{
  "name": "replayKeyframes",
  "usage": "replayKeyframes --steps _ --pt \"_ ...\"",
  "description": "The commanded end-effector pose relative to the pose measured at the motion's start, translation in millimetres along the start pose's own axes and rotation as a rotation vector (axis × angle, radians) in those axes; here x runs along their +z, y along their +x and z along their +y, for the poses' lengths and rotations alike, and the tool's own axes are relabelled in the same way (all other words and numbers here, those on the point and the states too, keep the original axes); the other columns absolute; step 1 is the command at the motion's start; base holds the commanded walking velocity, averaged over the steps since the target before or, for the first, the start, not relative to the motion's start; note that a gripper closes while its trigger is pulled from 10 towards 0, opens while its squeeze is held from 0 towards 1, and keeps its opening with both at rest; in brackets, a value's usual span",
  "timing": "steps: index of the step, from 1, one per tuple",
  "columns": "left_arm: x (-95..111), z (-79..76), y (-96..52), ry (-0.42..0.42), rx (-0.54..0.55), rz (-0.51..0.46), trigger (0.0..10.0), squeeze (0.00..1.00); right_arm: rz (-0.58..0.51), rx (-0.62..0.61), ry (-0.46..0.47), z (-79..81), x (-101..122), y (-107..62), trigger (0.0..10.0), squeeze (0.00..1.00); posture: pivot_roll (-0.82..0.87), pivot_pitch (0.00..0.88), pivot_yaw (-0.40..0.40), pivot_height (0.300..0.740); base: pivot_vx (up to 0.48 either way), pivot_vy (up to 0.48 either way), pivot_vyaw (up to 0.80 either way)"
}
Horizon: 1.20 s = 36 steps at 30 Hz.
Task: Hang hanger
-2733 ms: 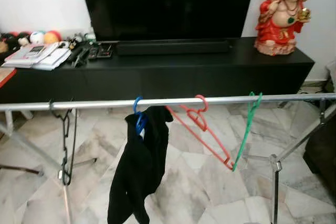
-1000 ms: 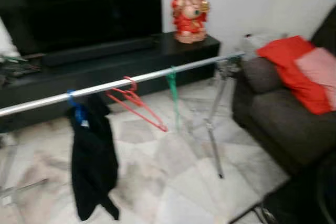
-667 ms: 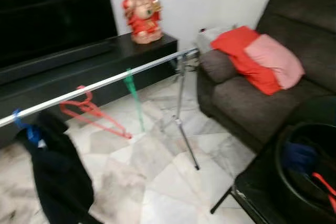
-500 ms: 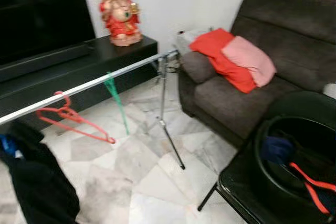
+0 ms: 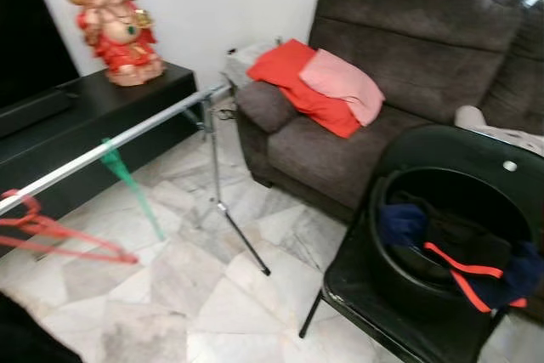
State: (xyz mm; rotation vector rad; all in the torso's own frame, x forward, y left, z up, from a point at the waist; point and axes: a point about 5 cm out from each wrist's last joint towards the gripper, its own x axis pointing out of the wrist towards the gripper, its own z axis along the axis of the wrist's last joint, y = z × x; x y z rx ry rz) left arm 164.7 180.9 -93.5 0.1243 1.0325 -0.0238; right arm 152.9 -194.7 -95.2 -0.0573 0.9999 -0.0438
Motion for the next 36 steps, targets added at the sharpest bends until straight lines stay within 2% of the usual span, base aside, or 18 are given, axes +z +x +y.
replayKeyframes --steps 1,4,9,26,36 --pt "-5.4 6.6 -1.3 -0.001 0.001 0.009 10.0 0.0 0.008 0.001 0.007 1.4 -3.3 -0.6 10.0 0.0 -0.01 0.0 0.047 0.74 0.0 0.0 -0.74" --pt "-5.1 15.3 -1.9 -0.007 0.01 0.006 10.0 0.0 0.007 0.001 0.008 1.2 -2.8 -0.5 10.0 0.0 -0.01 0.0 0.045 0.74 0.0 0.0 -0.74" --pt "-6.1 21.5 -2.7 -0.013 0.019 0.006 10.0 0.0 0.007 0.0 0.007 0.9 -2.4 -0.4 10.0 0.0 -0.01 0.0 0.044 0.74 0.0 0.0 -0.74" --pt "-15.8 21.7 -4.4 -0.022 0.022 0.028 10.0 0.0 0.004 -0.001 0.009 0.7 -2.3 -0.5 10.0 0.0 -0.01 0.006 0.045 0.74 0.0 0.0 -0.73" --pt "-18.3 22.5 -4.9 -0.049 0.023 0.037 10.0 0.0 -0.007 0.002 0.011 1.2 -1.0 -0.4 10.0 0.0 -0.01 0.005 0.045 0.74 0.0 0.094 0.0"
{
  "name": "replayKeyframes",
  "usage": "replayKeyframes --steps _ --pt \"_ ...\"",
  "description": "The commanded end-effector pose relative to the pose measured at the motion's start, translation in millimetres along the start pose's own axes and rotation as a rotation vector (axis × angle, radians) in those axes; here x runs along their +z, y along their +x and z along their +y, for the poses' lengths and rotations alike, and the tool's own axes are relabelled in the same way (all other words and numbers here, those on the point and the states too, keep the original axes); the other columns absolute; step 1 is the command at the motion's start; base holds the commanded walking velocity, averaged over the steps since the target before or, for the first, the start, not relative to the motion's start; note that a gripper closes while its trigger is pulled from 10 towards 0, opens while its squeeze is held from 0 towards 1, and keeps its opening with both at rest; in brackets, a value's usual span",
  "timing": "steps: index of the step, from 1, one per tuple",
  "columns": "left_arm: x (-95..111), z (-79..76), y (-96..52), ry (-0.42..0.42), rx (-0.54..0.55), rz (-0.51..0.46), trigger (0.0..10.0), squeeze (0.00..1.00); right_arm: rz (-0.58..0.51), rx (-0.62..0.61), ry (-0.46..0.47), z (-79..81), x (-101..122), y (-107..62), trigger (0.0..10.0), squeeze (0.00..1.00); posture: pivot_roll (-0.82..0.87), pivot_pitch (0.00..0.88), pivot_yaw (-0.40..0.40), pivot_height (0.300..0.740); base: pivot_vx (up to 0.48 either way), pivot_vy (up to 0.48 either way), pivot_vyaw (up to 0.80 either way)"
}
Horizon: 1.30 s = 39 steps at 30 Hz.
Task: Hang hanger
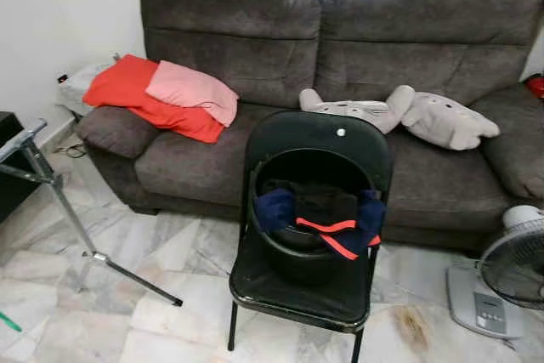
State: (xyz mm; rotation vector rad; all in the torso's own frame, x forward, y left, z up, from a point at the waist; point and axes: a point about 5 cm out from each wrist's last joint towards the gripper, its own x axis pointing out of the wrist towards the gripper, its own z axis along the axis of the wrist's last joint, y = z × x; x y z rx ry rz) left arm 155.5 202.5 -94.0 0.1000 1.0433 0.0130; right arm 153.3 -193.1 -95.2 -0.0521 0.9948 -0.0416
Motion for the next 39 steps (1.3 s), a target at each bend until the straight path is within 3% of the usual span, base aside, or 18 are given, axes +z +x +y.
replayKeyframes --steps 1,12,39 --pt "-7.7 2.2 -1.3 -0.008 0.004 0.026 10.0 0.0 -0.002 -0.002 0.007 -0.4 -1.5 -0.5 10.0 0.0 -0.01 0.005 0.045 0.74 0.0 0.371 0.0" --pt "-7.5 2.7 -1.3 -0.002 0.005 0.029 10.0 0.0 -0.002 0.0 0.006 -0.2 -1.2 -0.4 10.0 0.0 -0.01 0.008 0.044 0.74 0.0 0.348 0.0" --pt "6.1 0.0 1.3 -0.005 -0.017 0.005 10.0 0.0 -0.004 0.001 0.006 0.3 -1.1 -0.4 10.0 0.0 -0.01 0.008 0.045 0.74 0.0 0.0 0.0"
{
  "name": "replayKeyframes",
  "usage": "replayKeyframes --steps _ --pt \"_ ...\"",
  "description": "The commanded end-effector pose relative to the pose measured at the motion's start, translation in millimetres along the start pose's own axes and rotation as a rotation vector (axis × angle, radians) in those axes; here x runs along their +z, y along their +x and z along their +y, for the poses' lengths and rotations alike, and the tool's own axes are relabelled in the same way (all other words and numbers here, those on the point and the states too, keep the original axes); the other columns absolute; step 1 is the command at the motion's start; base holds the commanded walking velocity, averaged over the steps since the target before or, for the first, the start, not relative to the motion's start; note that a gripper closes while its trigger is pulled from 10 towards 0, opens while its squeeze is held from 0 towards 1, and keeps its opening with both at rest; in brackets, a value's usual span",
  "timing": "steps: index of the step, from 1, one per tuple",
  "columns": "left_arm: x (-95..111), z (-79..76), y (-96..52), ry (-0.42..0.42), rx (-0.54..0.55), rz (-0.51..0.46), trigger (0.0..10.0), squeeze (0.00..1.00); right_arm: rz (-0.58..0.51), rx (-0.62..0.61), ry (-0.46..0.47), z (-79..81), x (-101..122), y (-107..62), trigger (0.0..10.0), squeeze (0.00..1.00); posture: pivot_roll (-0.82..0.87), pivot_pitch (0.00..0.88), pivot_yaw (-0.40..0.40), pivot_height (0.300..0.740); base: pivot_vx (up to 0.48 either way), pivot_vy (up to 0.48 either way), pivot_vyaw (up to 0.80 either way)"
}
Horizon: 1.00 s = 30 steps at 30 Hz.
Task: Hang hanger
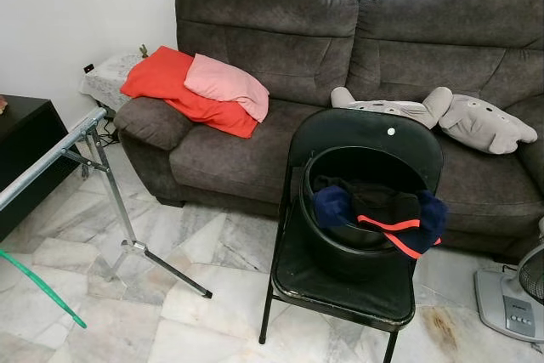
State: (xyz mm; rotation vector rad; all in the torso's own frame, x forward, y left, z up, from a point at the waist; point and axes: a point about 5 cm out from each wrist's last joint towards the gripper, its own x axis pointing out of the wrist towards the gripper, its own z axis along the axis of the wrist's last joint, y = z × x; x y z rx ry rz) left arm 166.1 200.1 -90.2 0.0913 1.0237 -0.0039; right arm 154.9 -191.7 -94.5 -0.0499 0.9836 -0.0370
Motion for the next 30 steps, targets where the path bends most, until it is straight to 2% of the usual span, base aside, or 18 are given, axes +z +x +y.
replayKeyframes --steps 1,17,19,22,30 --pt "-5.1 1.6 -0.7 -0.005 0.001 0.025 10.0 0.0 0.007 -0.004 0.006 -1.1 -2.8 -0.7 10.0 0.0 -0.01 0.008 0.045 0.74 0.0 0.0 0.0" --pt "-5.1 1.7 -0.7 -0.005 0.0 0.025 10.0 0.0 0.007 -0.004 0.006 -1.1 -2.8 -0.7 10.0 0.0 -0.01 0.008 0.045 0.74 0.0 0.0 0.0" --pt "-6.8 7.3 -1.7 -0.005 0.004 0.028 10.0 0.0 0.007 -0.004 0.005 -1.1 -2.9 -0.7 10.0 0.0 -0.01 0.007 0.044 0.74 0.0 0.0 0.0" --pt "-12.0 -4.3 -1.5 -0.001 -0.01 0.036 10.0 0.0 0.006 -0.006 0.009 -1.1 -3.0 -0.7 10.0 0.0 -0.01 0.009 0.045 0.74 0.271 0.0 0.0" --pt "-10.5 -5.2 -1.1 -0.002 -0.011 0.033 10.0 0.0 0.005 -0.007 0.009 -1.1 -2.9 -0.7 10.0 0.0 -0.01 0.009 0.044 0.74 0.276 0.0 0.0"
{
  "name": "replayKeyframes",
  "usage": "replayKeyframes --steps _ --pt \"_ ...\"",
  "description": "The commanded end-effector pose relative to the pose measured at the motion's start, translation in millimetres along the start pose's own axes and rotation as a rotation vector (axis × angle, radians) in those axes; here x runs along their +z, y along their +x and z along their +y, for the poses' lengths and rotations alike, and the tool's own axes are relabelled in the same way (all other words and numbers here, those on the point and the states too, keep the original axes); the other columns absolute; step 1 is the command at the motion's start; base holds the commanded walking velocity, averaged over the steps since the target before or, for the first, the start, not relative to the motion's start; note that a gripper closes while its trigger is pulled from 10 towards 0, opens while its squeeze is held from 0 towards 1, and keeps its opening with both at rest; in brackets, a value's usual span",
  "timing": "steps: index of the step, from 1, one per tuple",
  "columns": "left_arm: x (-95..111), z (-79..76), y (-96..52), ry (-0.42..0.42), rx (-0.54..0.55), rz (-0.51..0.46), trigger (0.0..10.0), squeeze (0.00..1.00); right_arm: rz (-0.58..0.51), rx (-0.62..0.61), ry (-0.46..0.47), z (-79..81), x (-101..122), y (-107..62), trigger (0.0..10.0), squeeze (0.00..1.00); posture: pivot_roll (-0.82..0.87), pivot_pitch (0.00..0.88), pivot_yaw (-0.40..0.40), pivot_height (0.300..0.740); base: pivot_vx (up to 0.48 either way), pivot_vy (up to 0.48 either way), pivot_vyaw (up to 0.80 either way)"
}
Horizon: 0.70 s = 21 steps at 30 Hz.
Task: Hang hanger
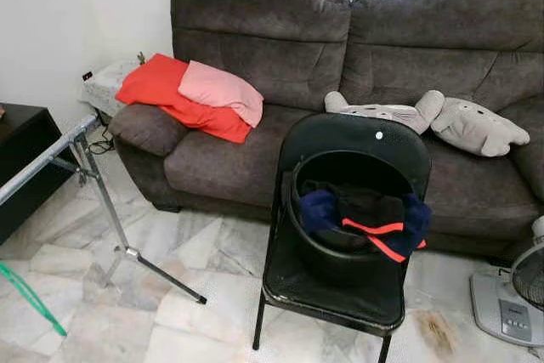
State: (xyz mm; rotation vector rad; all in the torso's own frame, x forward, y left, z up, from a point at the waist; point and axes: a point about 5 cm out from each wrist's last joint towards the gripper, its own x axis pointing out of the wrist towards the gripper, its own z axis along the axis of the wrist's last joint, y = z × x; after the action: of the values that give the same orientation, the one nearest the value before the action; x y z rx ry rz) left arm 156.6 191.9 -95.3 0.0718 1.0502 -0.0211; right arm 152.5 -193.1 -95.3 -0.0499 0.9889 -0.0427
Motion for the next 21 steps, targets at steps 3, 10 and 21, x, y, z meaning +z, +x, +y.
replayKeyframes --steps 3,10,21 --pt "1.5 5.5 -0.2 0.005 0.014 0.003 10.0 0.0 -0.001 -0.002 0.007 0.2 -0.4 -0.1 10.0 0.0 -0.01 0.009 0.044 0.74 0.287 0.0 0.0" --pt "3.4 9.4 -0.4 0.005 0.018 0.0 10.0 0.0 -0.001 -0.002 0.008 0.2 -0.4 -0.1 10.0 0.0 -0.01 0.009 0.044 0.74 0.296 0.0 0.0" --pt "6.0 14.2 -0.8 -0.005 0.026 -0.013 10.0 0.0 -0.001 -0.003 0.01 0.3 -0.6 -0.1 10.0 0.0 -0.01 0.01 0.044 0.74 0.08 0.0 0.0"
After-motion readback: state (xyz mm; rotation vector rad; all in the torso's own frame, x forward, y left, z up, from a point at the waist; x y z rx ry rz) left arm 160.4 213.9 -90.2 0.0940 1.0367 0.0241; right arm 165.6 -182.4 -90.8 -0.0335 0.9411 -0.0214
